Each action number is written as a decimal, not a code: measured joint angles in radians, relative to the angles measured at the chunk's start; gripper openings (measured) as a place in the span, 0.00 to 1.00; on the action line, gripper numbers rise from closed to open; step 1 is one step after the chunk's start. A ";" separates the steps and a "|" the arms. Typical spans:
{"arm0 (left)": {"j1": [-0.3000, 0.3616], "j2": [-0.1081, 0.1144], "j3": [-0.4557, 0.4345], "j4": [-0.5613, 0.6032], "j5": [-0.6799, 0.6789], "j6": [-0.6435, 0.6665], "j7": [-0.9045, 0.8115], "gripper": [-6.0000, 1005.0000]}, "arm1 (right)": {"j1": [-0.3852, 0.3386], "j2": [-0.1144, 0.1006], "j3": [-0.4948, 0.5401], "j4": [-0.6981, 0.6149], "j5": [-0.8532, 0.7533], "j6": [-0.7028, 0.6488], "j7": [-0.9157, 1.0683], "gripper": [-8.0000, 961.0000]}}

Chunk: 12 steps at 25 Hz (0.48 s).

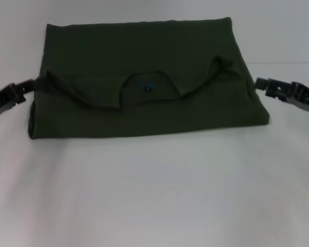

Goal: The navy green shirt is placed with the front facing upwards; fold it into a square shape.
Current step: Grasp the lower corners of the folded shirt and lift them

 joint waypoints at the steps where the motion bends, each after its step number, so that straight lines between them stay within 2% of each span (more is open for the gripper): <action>1: 0.008 -0.002 -0.002 -0.011 -0.009 0.001 0.049 0.70 | -0.007 -0.001 0.007 0.006 0.001 -0.013 -0.005 0.71; 5: 0.022 -0.008 -0.006 -0.063 -0.016 -0.011 0.220 0.70 | -0.023 -0.004 0.015 0.017 -0.001 -0.024 -0.020 0.71; 12: 0.007 -0.010 0.006 -0.130 -0.006 -0.064 0.294 0.70 | -0.022 -0.009 0.025 0.023 -0.002 -0.017 -0.041 0.71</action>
